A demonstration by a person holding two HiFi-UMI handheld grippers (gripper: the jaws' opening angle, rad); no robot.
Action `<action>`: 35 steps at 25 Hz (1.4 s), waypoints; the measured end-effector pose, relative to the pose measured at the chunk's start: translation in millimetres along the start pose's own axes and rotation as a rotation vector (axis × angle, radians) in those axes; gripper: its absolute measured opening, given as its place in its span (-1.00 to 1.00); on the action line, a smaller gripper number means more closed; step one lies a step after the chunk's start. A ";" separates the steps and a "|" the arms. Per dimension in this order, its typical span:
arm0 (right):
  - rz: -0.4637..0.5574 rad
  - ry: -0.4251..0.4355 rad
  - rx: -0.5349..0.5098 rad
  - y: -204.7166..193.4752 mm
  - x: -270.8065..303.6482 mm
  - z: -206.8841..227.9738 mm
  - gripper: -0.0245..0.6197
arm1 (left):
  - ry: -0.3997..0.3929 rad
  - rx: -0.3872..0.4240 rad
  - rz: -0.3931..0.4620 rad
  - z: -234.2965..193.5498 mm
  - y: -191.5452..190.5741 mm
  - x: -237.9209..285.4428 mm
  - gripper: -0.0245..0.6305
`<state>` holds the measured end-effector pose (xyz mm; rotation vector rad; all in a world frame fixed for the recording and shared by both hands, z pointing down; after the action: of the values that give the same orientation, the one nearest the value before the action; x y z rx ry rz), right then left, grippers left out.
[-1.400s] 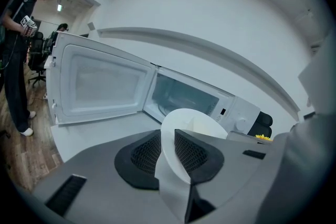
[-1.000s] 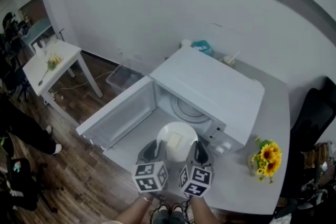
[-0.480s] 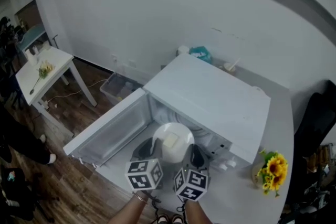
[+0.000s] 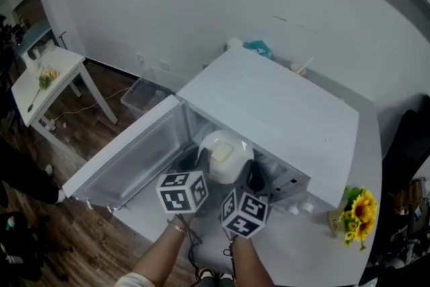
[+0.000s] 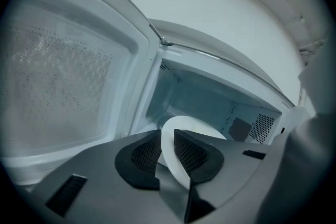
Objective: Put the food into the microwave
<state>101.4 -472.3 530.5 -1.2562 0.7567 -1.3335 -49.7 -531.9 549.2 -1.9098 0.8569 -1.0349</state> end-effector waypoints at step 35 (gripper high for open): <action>-0.046 -0.219 -0.041 -14.0 46.5 24.4 -0.76 | -0.014 0.098 -0.052 2.8 -18.7 88.4 -0.67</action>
<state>128.2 -508.6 560.9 -1.4328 0.6066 -1.1985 -4.8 -595.5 595.2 -1.8629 0.7381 -1.0739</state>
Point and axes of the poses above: the fingertips, and each gripper's own axes: x forward along the fingers, z to its right, y out of its top, the point moved 3 cm from there along -x, backward along the fingers
